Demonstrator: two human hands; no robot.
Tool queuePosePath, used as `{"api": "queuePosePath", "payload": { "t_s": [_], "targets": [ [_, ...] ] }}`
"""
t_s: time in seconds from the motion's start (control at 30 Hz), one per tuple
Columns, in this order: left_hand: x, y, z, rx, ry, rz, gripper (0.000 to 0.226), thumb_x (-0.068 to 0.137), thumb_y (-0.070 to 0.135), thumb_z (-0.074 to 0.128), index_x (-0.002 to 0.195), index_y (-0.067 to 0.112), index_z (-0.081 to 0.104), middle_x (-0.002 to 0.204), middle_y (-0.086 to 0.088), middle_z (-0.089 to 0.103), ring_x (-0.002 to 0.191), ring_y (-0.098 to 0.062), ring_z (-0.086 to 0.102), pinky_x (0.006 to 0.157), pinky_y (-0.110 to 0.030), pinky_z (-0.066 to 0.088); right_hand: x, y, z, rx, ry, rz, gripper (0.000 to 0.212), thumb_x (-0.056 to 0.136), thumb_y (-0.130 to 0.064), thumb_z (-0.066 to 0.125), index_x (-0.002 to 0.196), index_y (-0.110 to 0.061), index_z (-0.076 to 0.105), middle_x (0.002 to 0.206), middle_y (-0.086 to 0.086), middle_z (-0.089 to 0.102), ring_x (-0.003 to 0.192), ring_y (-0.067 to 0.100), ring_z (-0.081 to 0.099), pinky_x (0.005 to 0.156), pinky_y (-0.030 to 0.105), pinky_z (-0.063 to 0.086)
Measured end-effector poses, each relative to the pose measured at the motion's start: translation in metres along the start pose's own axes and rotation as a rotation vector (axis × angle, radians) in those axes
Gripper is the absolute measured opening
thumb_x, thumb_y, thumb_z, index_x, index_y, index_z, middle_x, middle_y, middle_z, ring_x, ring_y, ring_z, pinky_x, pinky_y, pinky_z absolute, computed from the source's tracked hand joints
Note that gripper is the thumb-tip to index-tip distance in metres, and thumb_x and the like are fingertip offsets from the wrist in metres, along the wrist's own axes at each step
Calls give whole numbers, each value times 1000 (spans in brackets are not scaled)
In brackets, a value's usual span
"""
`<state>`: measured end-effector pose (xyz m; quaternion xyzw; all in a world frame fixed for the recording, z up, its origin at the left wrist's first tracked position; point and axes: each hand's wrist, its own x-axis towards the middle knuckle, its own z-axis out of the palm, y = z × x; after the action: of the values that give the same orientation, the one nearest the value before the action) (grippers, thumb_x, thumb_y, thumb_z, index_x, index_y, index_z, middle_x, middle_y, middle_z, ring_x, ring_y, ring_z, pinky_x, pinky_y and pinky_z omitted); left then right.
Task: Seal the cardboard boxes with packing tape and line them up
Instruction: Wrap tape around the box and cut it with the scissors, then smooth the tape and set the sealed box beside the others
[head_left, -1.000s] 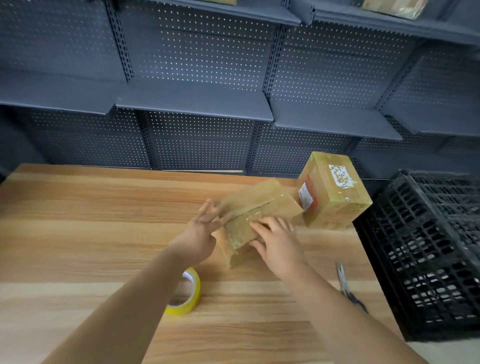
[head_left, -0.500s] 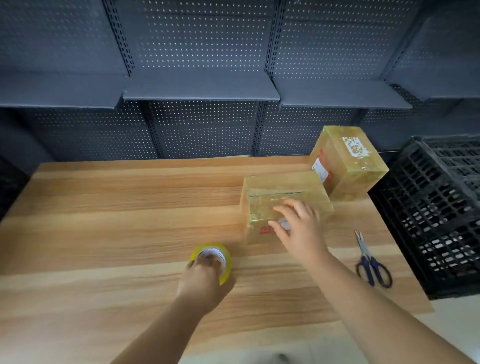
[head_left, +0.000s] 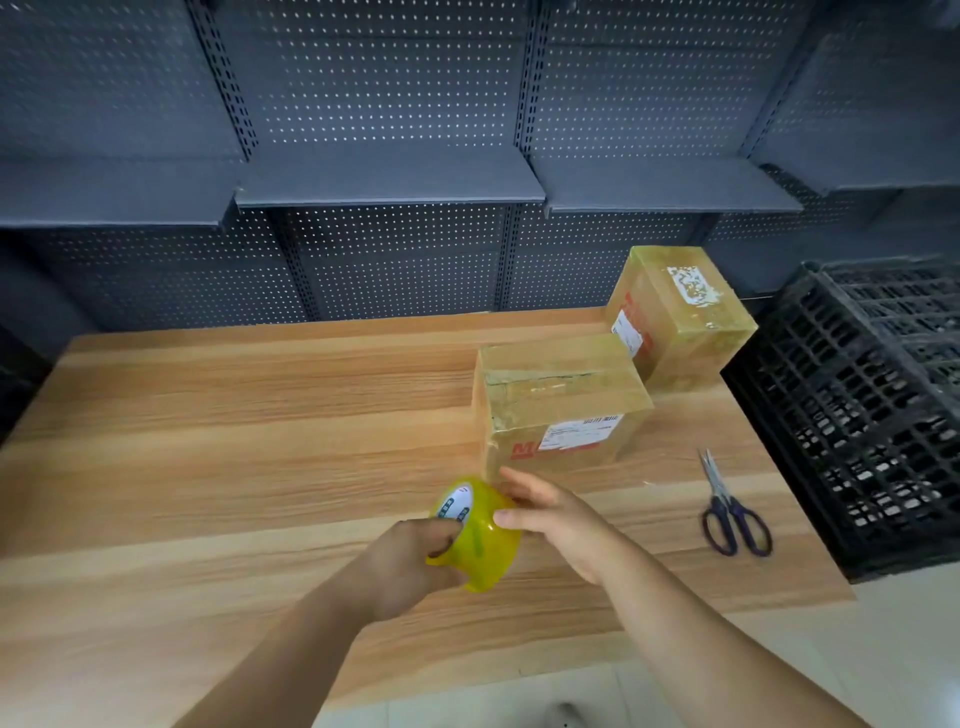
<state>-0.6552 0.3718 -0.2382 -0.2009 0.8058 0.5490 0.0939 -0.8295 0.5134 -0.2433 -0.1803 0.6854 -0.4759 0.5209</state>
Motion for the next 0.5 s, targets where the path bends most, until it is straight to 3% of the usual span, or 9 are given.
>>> {"api": "queuePosePath", "payload": {
  "t_s": [0.13,0.27,0.43,0.5],
  "targets": [
    [-3,11,4,-40,-11,-7,29,73,16,72,98,27,66,94,-3,69,83,-9,59,84,-37,49,-8,-8,2,-7,36,-48,52,72,-2,82,114,-28,66,117,-4,68,110,2,61,90,16,48],
    [0,23,15,-134,55,-43,40,70,34,75,105,21,60,97,-14,69,81,-24,60,82,-48,49,-19,-8,8,-141,133,-153,56,68,-7,86,112,-35,66,120,-7,64,111,6,61,94,24,50],
    [-8,25,25,16,116,-39,33,72,39,66,102,27,60,94,2,67,90,-20,61,86,-43,49,-27,-17,-15,-106,103,-104,43,81,-16,78,117,-36,64,115,-6,66,110,12,60,100,29,47],
    [-10,29,28,65,135,-39,28,73,35,66,99,26,59,89,7,65,86,-16,59,84,-42,49,-30,-22,-17,-170,106,-65,36,81,-19,79,111,-34,68,108,-7,69,105,9,62,95,24,44]
  ]
}}
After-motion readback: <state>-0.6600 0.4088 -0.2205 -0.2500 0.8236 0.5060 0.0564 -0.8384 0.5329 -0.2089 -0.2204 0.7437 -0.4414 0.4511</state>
